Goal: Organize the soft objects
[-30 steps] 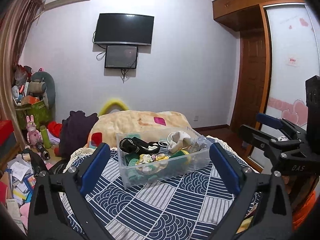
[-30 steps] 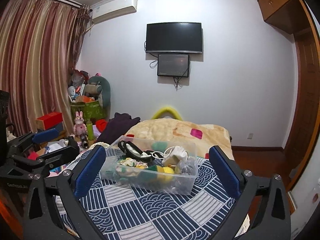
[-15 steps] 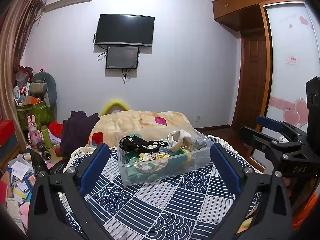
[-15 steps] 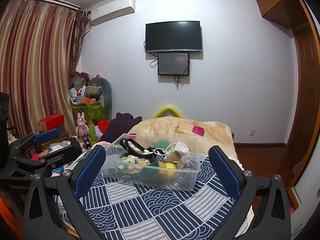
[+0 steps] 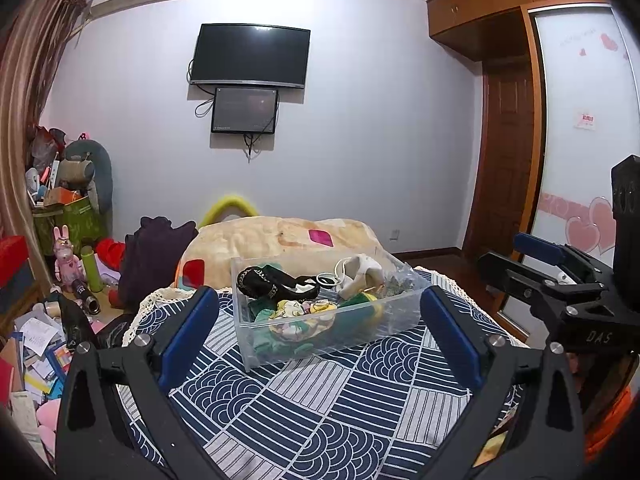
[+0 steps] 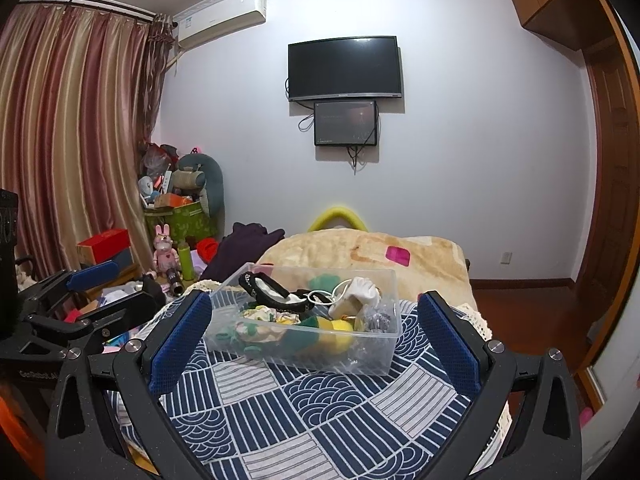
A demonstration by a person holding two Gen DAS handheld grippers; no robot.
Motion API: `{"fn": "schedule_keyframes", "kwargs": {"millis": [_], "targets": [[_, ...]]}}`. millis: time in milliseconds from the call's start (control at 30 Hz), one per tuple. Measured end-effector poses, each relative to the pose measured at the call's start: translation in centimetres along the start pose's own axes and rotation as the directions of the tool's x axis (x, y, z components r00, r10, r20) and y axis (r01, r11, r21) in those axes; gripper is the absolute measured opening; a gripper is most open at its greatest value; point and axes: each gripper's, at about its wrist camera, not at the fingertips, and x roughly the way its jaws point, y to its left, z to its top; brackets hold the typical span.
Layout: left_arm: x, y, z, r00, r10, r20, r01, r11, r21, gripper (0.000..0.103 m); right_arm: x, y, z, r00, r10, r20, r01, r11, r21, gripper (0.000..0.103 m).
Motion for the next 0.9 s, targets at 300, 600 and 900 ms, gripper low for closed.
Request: {"fn": "schedule_keyframes", "kwargs": {"millis": [300,600,900], "targets": [[0.03,-0.02,-0.08,1.000,0.005,0.001,-0.005,1.000,0.002,0.102,-0.04,0.00,-0.02,1.000,0.004,0.000,-0.004,1.000,0.004,0.103],[-0.07,0.04,-0.03,1.000,0.007,0.004,-0.007,1.000,0.002,0.103,-0.12,0.07,-0.04,1.000,0.004,0.000,-0.004,1.000,0.004,0.103],[0.00,0.14,0.03,1.000,0.007,0.002,-0.007,1.000,-0.010,0.103,-0.22,0.14,-0.05,1.000,0.008,-0.001,-0.008,1.000,0.006,0.103]]}}
